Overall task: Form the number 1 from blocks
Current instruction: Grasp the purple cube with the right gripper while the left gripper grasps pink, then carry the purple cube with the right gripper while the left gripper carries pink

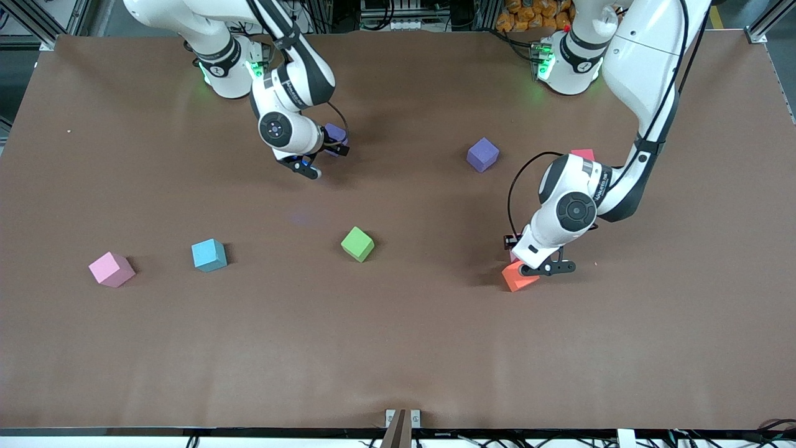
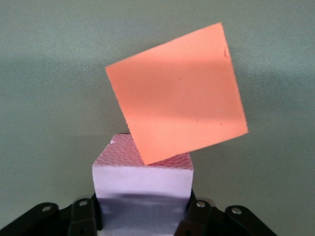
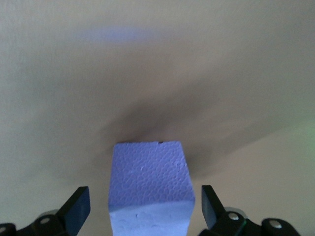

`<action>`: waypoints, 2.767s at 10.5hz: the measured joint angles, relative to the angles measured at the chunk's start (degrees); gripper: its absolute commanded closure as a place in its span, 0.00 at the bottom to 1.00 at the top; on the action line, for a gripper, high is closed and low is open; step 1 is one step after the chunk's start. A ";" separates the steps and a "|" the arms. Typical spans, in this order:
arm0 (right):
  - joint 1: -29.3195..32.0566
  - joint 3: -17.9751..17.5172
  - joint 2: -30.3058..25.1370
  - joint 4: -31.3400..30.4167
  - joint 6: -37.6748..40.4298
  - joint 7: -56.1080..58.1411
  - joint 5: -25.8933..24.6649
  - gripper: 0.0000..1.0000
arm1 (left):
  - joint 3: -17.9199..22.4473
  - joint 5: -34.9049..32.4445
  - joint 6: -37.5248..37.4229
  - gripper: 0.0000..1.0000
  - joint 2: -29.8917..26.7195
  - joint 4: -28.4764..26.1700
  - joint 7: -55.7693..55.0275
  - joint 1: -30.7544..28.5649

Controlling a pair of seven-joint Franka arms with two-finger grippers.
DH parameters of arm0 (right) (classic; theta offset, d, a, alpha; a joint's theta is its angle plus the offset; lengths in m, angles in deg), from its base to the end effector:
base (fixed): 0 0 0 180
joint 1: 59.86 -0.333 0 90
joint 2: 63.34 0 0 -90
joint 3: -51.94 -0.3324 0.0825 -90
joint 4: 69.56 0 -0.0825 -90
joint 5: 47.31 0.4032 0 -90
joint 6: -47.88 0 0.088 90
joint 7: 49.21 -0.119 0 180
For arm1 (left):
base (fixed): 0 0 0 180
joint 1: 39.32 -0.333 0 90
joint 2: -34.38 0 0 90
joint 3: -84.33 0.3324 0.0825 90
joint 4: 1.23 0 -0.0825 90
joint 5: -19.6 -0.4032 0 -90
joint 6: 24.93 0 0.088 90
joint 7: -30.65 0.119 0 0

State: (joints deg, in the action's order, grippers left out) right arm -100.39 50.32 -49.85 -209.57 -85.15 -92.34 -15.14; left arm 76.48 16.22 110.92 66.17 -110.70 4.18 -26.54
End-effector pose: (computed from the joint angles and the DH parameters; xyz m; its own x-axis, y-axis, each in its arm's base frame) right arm 0.3280 0.3172 0.1727 0.7786 -0.4297 -0.4573 -0.4375 -0.8941 0.0951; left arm 0.5993 -0.2218 0.1854 0.9928 0.0748 -0.0939 0.0744 -0.9972 -0.0079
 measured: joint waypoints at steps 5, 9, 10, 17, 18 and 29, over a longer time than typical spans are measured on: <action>-0.06 -0.77 0.31 -0.13 -0.07 0.05 0.25 0.39 | -0.17 0.00 0.04 1.00 -0.14 0.90 -0.69 0.49; -0.38 -1.67 0.19 -0.04 -1.13 1.25 0.25 0.45 | -0.58 0.00 -0.51 1.00 -1.64 1.04 -4.81 3.47; -0.60 -1.78 0.19 0.13 -1.58 3.02 0.24 0.44 | -0.58 0.00 -0.80 1.00 -2.19 1.04 -4.94 3.71; -5.23 -1.88 1.95 6.68 -7.90 12.72 -1.74 0.36 | -1.06 0.00 -5.84 1.00 -4.83 1.00 -6.55 4.71; -6.40 -1.90 2.66 6.94 -7.89 12.72 -1.87 0.36 | -1.36 -0.01 -5.92 1.00 -4.83 0.91 -6.98 4.82; -11.59 -1.77 6.52 12.14 -7.82 9.50 -1.89 0.00 | -9.82 0.00 -6.01 1.00 -4.80 0.83 -19.27 6.40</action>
State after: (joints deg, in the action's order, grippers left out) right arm -111.99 48.55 -43.33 -197.43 -92.98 -82.84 -17.03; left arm 66.65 16.21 104.91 61.37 -109.87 -15.10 -20.14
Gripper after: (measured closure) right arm 0.000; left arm 0.432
